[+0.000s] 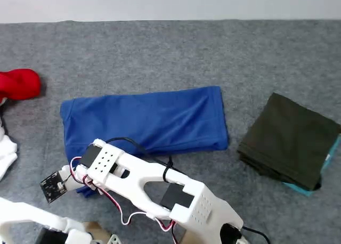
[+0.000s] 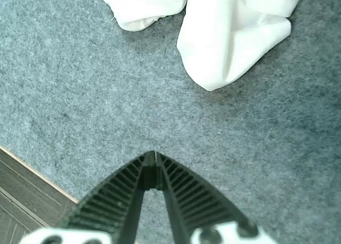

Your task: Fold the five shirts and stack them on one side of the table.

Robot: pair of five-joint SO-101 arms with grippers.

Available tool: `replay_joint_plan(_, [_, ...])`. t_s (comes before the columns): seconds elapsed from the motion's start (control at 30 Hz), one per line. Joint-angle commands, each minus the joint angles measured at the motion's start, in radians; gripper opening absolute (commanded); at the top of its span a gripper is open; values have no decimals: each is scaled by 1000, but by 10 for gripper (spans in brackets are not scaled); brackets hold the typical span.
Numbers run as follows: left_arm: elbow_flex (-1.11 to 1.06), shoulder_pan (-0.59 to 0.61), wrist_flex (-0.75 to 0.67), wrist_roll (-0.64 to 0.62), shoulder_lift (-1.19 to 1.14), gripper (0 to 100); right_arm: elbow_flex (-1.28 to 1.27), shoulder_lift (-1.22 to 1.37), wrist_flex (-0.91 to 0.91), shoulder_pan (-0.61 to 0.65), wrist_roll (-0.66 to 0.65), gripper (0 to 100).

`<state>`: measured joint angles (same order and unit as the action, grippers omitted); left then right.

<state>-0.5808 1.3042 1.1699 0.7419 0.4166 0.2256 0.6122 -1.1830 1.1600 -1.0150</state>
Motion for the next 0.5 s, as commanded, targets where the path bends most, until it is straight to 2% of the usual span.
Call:
replay_joint_plan(0.0, [4,-3,-20,6,31,5,21,1,10,8,-12,176])
replay_joint_plan(0.07, [4,-3,-20,6,31,5,23,1,10,7,-12,167])
replay_joint_plan(0.23, [-2,-3,-21,6,29,5,25,-1,12,-2,-12,49])
replay_joint_plan(0.47, [-50,-5,-68,6,31,5,77,5,10,-35,-12,11])
